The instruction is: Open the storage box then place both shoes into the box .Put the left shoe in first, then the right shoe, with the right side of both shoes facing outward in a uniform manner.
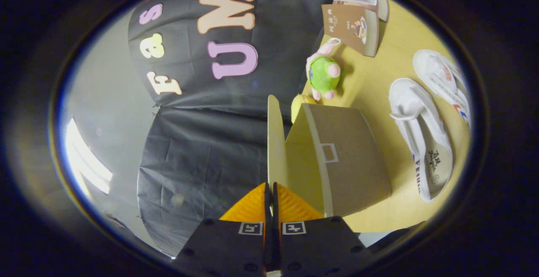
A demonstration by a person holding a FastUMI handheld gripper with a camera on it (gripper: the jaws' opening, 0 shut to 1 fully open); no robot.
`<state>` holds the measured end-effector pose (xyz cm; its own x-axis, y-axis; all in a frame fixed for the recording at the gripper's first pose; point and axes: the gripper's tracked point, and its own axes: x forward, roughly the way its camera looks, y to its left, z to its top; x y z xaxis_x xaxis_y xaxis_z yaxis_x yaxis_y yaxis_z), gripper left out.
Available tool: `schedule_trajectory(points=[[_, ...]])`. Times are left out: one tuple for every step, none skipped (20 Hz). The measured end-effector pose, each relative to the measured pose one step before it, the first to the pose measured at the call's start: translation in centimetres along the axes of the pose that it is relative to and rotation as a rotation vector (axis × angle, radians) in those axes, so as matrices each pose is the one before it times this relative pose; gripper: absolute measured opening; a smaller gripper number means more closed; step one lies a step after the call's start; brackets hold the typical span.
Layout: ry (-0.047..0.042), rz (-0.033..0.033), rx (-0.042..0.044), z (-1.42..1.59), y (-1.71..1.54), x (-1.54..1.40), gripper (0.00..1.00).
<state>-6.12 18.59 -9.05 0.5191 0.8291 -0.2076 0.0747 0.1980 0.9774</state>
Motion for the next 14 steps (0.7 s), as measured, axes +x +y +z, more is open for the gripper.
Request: schedule_trajectory(points=[[0.00023,0.00952,-0.00713,-0.116,0.780,0.212,0.03],[-0.00002,0.00895,-0.00978,-0.211,0.836,0.137,0.03],[-0.00119,0.00603,-0.01074,-0.036,0.759,0.266,0.03],[-0.00181,0.00301,-0.01330,-0.250,0.785,0.224,0.03],[0.00362,0.00160,-0.01637,-0.220,0.676,0.330,0.03],[0.00043,-0.00442,-0.01612,-0.230,0.590,0.356,0.03],[0.00254,-0.00224,-0.01513,-0.236,0.512,0.423,0.03],[0.00520,0.00060,-0.01452,-0.367,0.646,0.444,0.03],[0.00338,-0.00258,-0.01250,-0.260,0.482,0.539,0.03],[0.01029,-0.00147,-0.01069,-0.393,0.414,0.506,0.03],[0.00859,-0.00009,-0.01051,-0.379,0.499,0.695,0.03],[0.01297,0.00299,-0.01386,-0.474,0.522,0.691,0.03],[0.01073,-0.00080,-0.01222,-0.370,0.392,0.643,0.03],[0.00715,0.00076,-0.00662,-0.220,0.213,0.720,0.03]])
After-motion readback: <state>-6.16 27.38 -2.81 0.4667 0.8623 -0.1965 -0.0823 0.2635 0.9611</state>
